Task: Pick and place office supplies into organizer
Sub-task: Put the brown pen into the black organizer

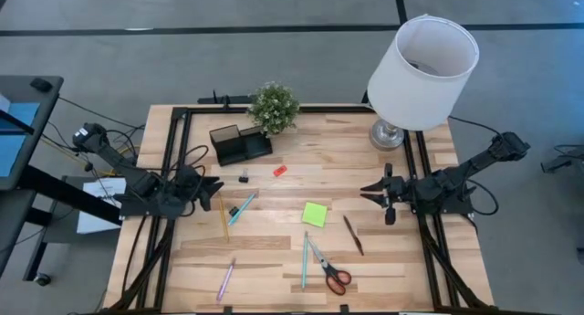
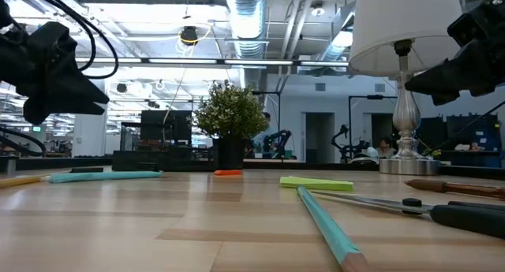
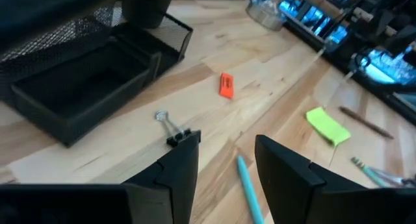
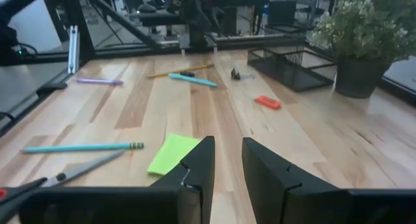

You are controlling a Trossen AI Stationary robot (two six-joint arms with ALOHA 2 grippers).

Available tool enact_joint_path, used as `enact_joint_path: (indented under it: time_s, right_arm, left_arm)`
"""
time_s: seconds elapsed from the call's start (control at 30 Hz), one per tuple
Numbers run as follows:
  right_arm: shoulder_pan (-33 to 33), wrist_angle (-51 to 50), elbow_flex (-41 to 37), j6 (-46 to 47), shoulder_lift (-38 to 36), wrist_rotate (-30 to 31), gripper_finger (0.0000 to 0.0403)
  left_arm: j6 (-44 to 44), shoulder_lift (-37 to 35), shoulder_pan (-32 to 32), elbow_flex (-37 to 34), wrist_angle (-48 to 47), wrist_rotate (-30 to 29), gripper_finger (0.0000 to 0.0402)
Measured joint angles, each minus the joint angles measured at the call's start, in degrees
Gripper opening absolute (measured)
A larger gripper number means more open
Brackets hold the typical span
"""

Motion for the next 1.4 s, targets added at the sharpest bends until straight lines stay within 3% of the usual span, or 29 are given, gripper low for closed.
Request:
enact_joint_path:
  time_s: [0.2,0.43,0.6,0.93,1.07,1.2,1.4]
  right_arm:
    - [0.0,0.39,0.0,4.69,0.55,-0.21,0.0073]
    - [-0.85,-0.95,2.07,2.6,0.54,-1.18,0.0075]
    - [-1.55,-1.22,2.91,-0.31,3.75,-0.96,0.0102]
    - [-4.9,0.48,5.21,6.13,14.67,0.13,0.0173]
    - [-3.68,0.44,5.38,11.65,19.7,0.39,0.017]
    - [-1.88,-0.63,6.49,17.34,25.51,1.82,0.0155]
    - [-0.14,-8.32,18.04,23.05,35.36,-0.34,0.0147]
  left_arm:
    - [2.99,0.71,0.0,-0.11,7.78,-0.94,0.0145]
    - [-0.45,0.67,0.0,-0.02,9.02,-0.23,0.0145]
    - [0.59,0.65,0.19,0.02,9.45,-0.79,0.0145]
    - [-3.05,0.69,2.24,0.11,10.84,-2.83,0.0145]
    - [-3.3,0.71,2.97,0.13,10.84,-3.13,0.0145]
    - [-9.44,0.71,3.97,0.13,10.86,-3.23,0.0145]
    - [-10.27,0.6,5.56,0.17,10.84,-3.25,0.0145]
